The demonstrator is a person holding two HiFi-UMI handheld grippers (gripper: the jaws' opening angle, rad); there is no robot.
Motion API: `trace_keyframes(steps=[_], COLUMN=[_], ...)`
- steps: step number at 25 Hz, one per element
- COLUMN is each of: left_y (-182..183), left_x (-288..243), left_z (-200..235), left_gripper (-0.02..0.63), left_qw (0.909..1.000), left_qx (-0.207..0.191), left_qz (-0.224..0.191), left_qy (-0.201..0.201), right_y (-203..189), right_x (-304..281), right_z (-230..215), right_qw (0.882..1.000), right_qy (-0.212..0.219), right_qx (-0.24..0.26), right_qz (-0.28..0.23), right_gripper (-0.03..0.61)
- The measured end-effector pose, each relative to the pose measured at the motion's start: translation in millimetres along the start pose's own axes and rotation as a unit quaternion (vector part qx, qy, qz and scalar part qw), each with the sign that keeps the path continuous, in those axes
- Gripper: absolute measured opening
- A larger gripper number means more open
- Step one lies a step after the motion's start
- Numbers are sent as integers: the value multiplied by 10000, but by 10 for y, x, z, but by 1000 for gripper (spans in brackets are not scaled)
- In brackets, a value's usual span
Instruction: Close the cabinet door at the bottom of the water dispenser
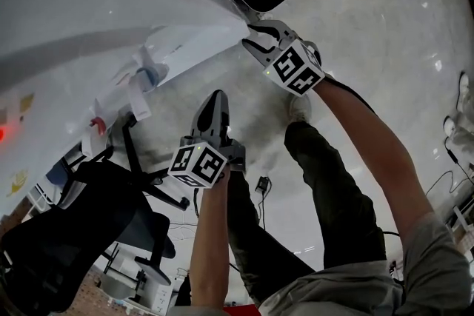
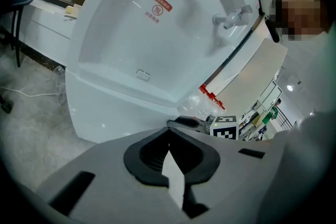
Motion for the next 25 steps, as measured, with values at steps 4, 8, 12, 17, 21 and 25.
trace_keyframes(steps=[4,8,12,17,21,25], left_y=[-24,-79,-103,-89,-47,26], left_x=[7,29,45,70,170,336], left_z=[33,58,89,119,68,-76], left_gripper=[8,8,8,8,8,8], left_qw=[10000,9999,9998,9996,9994,9997], left_qx=[69,123,162,240,296,164], left_qz=[-5,47,52,18,49,178], left_qy=[53,83,100,129,145,71], right_y=[70,135,149,162,179,269], right_x=[-84,-152,-168,-169,-90,120], right_z=[-114,-198,-220,-212,-120,124], right_qw=[10000,9999,9997,9997,9981,9967], right_qy=[-11,-12,20,-91,-431,-567], right_qx=[37,111,197,159,-257,-503], right_qz=[12,99,110,181,354,284], right_gripper=[127,121,118,118,106,76])
Point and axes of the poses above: the fingertips, and each gripper's own axes: x backward along the fingers, z to its left, y out of its top, the point moved 8 cm from there along x, backward along the fingers, and after that the axes turned 6 degrees about x, right-handed, at the moved point
